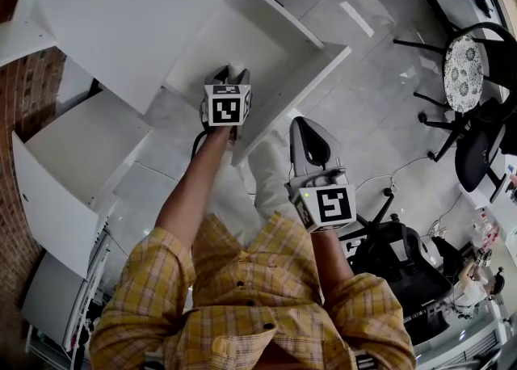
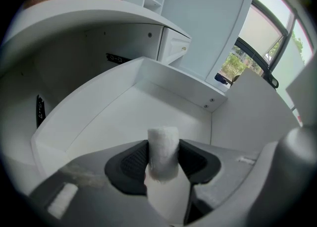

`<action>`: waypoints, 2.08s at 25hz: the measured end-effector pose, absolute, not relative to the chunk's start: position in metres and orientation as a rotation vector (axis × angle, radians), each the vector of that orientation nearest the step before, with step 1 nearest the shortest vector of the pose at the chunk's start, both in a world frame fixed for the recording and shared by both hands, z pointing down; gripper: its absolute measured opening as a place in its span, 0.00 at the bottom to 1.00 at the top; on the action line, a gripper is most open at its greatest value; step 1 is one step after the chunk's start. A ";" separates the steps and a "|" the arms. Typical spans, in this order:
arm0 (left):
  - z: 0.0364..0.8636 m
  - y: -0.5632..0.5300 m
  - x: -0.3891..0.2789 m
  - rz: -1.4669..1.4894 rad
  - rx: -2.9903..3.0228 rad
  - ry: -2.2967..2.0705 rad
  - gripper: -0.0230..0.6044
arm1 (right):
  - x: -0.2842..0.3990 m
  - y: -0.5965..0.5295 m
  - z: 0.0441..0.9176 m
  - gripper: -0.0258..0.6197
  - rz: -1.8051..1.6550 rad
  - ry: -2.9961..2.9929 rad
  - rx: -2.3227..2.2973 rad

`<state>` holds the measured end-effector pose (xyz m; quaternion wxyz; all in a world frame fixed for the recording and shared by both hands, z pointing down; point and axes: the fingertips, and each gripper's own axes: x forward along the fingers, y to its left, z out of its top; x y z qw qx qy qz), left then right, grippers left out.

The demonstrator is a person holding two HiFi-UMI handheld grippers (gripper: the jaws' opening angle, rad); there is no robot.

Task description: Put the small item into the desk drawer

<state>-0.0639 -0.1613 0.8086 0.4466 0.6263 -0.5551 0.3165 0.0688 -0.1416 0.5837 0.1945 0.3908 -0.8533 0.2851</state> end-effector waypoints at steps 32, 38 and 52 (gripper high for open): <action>0.847 -0.166 -0.062 0.808 1.489 -1.318 0.36 | 0.069 -0.147 0.584 0.04 0.799 -2.370 1.064; 0.836 -0.164 -0.063 0.807 1.502 -1.324 0.38 | 0.068 -0.148 0.574 0.04 0.789 -2.388 1.086; 0.753 -0.166 -0.059 0.723 1.616 -1.383 0.36 | 0.059 -0.139 0.535 0.04 0.745 -2.454 1.110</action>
